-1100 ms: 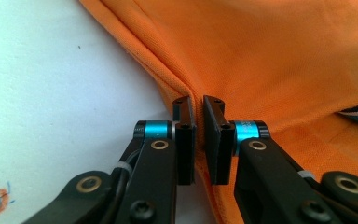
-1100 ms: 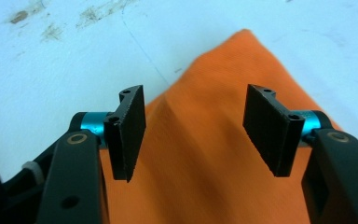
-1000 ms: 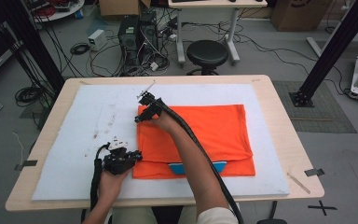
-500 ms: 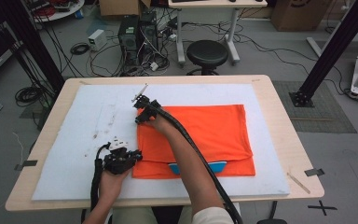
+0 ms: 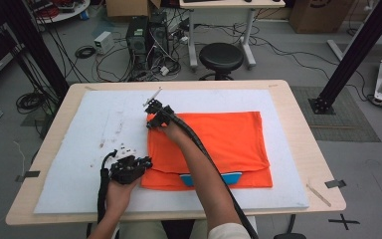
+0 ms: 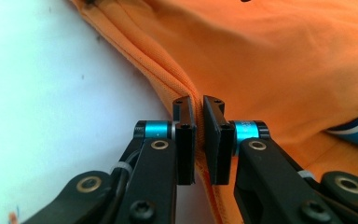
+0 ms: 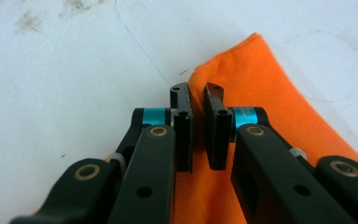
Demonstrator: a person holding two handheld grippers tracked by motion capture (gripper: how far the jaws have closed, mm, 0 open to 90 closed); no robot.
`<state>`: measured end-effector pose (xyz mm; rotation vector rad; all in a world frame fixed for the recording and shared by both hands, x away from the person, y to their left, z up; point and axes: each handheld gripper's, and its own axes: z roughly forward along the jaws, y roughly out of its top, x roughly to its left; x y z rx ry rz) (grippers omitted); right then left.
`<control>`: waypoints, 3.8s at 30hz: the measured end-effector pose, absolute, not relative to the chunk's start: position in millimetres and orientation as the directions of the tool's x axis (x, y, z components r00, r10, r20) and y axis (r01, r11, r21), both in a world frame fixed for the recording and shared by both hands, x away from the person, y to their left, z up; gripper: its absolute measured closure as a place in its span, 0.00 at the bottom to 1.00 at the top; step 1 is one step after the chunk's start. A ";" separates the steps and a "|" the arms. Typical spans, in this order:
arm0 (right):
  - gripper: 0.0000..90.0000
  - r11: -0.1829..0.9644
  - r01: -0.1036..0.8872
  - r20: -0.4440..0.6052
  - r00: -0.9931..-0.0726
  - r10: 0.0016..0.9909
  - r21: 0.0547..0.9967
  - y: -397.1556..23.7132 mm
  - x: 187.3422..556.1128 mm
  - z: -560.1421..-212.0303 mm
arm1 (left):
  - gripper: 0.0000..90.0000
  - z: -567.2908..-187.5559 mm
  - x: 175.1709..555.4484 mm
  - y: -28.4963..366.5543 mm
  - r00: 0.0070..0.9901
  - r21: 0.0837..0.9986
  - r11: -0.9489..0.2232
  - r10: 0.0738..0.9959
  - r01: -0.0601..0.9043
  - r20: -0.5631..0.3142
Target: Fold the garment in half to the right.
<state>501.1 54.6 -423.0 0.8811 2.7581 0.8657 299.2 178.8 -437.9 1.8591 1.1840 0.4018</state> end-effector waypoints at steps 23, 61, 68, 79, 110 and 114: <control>0.94 0.531 0.527 0.066 -0.748 0.660 0.664 -63.8 496.1 -366.0 | 0.93 -383.7 325.7 98.5 0.643 0.834 -0.150 0.712 0.532 -0.282; 0.93 0.309 0.628 0.089 -0.519 0.850 0.714 -274.9 464.2 -380.0 | 0.92 -390.5 352.6 -102.1 0.811 0.770 -0.395 0.524 0.501 -0.259; 0.92 0.287 0.669 0.102 -0.479 0.872 0.686 -289.7 460.6 -401.7 | 0.91 -408.6 349.8 -119.7 0.819 0.740 -0.452 0.526 0.498 -0.230; 0.68 0.234 0.682 0.095 -0.408 0.908 0.692 -308.9 454.0 -400.8 | 0.53 -421.1 348.7 -85.1 0.780 0.768 -0.414 0.602 0.488 -0.171; 0.79 0.188 0.693 -0.025 -0.238 0.971 0.696 -299.5 472.8 -400.4 | 0.28 -432.0 358.7 121.3 0.560 0.861 -0.189 0.818 0.472 -0.127; 0.76 0.202 0.671 -0.013 -0.276 0.961 0.713 -301.0 452.6 -394.1 | 0.28 -435.0 362.3 139.0 0.563 0.865 -0.174 0.814 0.470 -0.142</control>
